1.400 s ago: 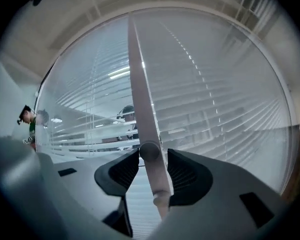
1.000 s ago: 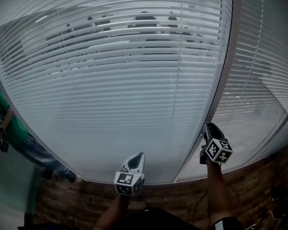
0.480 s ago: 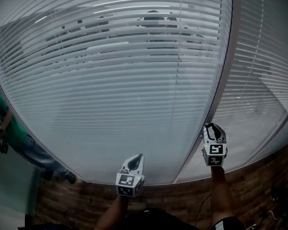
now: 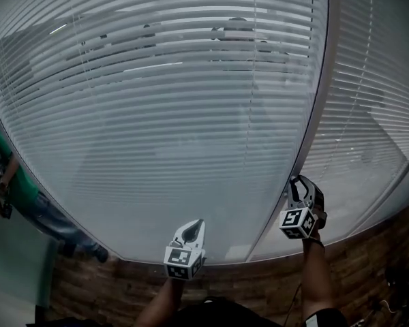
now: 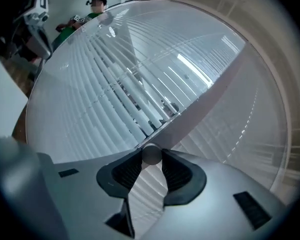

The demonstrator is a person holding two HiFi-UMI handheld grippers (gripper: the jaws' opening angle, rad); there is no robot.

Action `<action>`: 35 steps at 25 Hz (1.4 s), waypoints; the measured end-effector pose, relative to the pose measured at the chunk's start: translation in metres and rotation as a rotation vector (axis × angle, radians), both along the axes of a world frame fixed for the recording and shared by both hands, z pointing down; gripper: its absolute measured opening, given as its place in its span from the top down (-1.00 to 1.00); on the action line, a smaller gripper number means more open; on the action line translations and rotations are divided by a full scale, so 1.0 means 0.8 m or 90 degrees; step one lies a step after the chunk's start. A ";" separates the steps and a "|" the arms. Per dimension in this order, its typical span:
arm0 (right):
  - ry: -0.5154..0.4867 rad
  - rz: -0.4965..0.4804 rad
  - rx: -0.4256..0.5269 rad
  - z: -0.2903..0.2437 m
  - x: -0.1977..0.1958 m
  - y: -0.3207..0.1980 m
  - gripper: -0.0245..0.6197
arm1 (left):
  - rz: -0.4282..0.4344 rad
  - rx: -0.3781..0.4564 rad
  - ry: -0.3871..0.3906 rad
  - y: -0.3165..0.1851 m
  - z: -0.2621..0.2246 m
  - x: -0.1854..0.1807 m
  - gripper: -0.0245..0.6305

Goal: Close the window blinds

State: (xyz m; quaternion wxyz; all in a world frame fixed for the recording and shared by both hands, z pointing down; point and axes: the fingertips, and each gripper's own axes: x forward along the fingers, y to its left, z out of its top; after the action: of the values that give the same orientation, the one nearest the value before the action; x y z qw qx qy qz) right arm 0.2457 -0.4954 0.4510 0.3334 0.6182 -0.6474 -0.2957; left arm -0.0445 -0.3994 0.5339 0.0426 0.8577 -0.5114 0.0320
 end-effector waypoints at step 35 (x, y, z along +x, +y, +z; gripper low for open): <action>-0.348 -0.003 0.012 -0.013 0.008 0.001 0.53 | 0.017 -0.017 0.055 0.020 -0.017 -0.008 0.94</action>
State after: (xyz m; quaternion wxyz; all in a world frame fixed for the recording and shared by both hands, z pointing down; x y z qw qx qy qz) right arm 0.2521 -0.4946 0.4408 0.1396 0.6767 -0.7121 -0.1246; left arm -0.0509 -0.3835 0.5206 0.0758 0.8642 -0.4974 0.0025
